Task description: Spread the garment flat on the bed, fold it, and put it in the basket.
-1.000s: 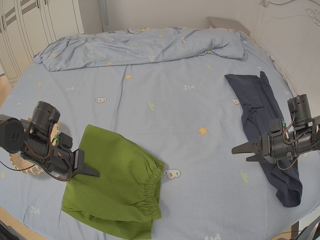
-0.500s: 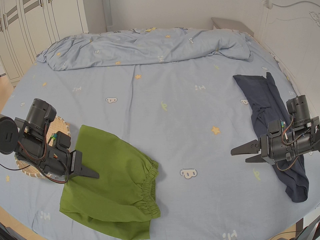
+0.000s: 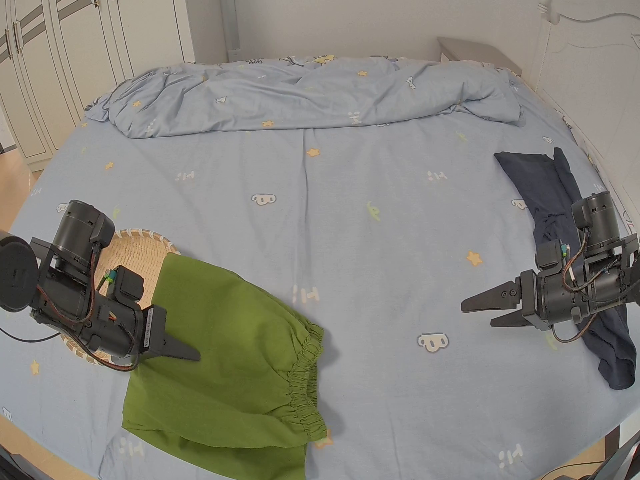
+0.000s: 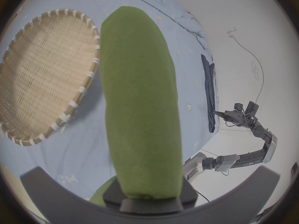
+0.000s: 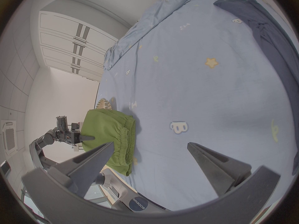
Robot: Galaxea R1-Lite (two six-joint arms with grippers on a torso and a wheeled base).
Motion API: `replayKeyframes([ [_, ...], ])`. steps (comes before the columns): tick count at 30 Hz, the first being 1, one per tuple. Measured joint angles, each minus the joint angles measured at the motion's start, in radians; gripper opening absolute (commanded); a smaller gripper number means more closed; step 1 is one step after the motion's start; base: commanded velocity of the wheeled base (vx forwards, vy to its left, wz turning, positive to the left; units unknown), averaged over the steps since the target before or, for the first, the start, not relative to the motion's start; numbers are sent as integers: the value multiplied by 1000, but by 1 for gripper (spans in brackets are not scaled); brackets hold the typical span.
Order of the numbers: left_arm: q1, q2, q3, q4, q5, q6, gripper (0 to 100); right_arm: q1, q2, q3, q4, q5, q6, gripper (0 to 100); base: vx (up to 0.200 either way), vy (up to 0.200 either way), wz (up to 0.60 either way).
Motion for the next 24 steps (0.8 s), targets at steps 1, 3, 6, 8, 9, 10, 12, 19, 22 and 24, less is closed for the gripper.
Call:
replayKeyframes([
  [1, 0, 0, 1, 0, 0, 0, 0, 0, 0, 1, 0, 0, 0, 100, 0, 200, 0],
  [3, -5, 1, 2, 0, 2, 1, 0, 0, 0, 1, 0, 0, 0, 100, 0, 100, 0],
  [6, -20, 1, 5, 0, 8, 2, 0, 0, 1, 1, 0, 0, 1, 100, 0, 0, 0],
  [8, -28, 1, 6, 0, 31, 13, 0, 0, 1, 1, 0, 0, 1, 100, 0, 0, 0],
  [9, -39, 0, 6, 0, 55, 23, 0, 0, 1, 1, 0, 0, 1, 100, 0, 0, 0],
  [10, -54, 0, 7, 0, 89, 33, 0, 1, 1, 1, 0, 0, 1, 100, 0, 0, 0],
  [12, -87, 1, 7, 0, 173, 54, 0, 1, 1, 1, 0, 0, 1, 100, 0, 0, 0],
  [19, -289, -12, -37, 0, 379, 127, 0, 0, 1, 2, 0, -1, 0, 100, 0, 0, 0],
  [22, -329, -48, -68, 1, 400, 184, 0, 0, 1, 3, 0, -1, 0, 100, 0, 0, 0],
  [24, -340, -78, -82, 1, 406, 206, 0, 0, 1, 4, 0, -2, 0, 100, 0, 0, 0],
])
